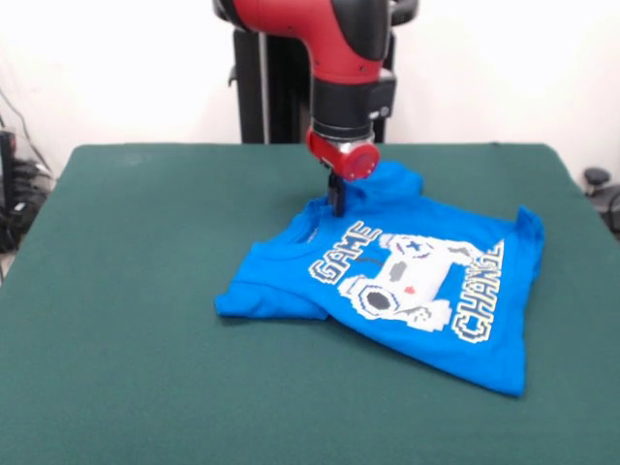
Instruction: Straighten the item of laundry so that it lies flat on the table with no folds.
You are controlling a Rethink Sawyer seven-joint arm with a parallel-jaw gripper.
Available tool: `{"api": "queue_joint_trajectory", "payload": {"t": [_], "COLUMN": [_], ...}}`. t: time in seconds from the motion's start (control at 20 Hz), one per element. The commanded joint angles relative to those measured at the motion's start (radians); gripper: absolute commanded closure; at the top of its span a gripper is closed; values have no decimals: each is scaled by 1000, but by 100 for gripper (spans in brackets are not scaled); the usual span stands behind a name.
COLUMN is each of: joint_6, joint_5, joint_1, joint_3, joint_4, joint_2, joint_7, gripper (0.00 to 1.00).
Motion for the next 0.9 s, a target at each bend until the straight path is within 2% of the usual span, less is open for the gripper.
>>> {"api": "queue_joint_trajectory", "payload": {"t": [0.05, 0.7, 0.9], "joint_6": [21, 35, 28], "joint_5": [61, 99, 125], "joint_1": [23, 17, 42], "joint_3": [167, 200, 205], "joint_4": [70, 115, 141], "joint_2": [153, 115, 93], "joint_7": [222, 234, 253], "gripper": [100, 100, 100]}}
